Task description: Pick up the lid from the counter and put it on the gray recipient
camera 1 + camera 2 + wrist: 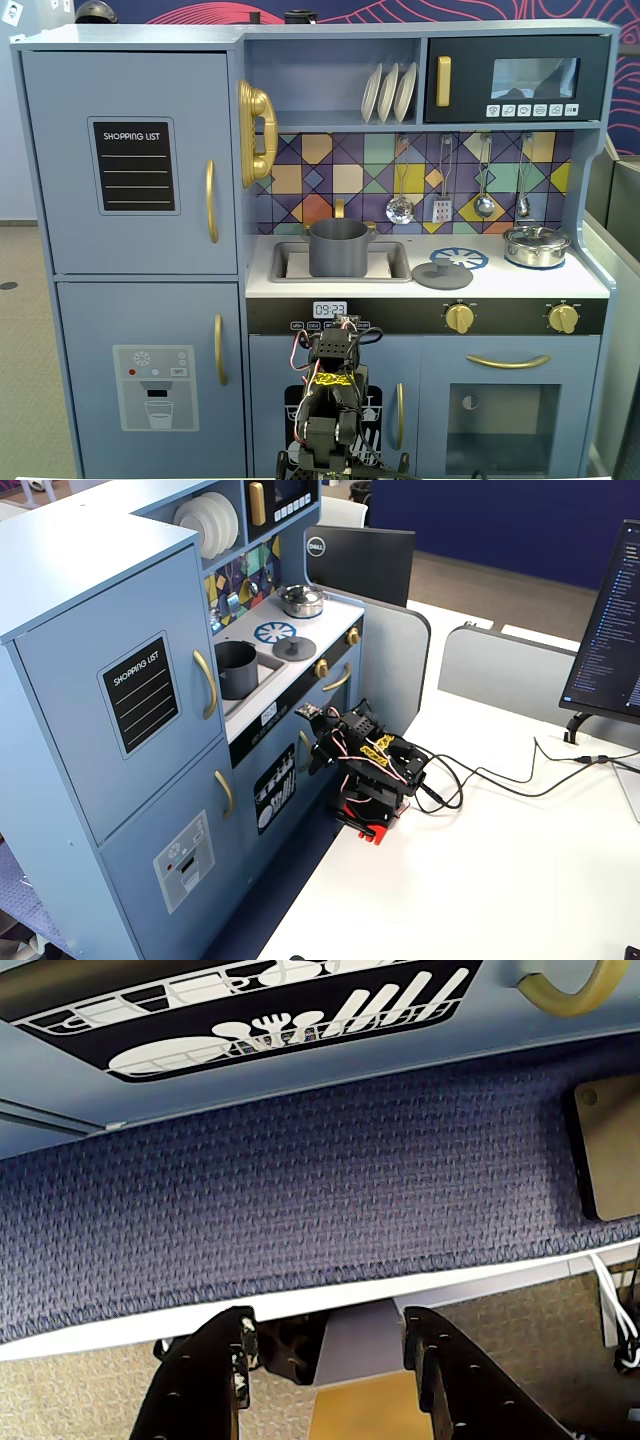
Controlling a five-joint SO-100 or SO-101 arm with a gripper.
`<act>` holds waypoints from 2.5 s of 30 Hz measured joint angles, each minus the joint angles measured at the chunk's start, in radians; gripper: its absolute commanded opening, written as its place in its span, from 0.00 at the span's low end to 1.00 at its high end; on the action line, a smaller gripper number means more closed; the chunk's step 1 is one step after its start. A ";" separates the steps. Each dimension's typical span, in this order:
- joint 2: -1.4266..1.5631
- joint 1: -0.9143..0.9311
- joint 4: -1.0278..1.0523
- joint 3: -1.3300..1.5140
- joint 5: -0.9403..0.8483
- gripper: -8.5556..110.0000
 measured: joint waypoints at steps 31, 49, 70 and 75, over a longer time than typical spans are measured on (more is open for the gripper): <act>-0.305 0.028 -0.034 -0.609 0.018 0.07; -0.483 0.382 -1.312 -0.482 0.028 0.11; -0.821 0.512 -1.552 -0.531 -0.006 0.33; -0.950 0.512 -1.606 -0.601 -0.015 0.32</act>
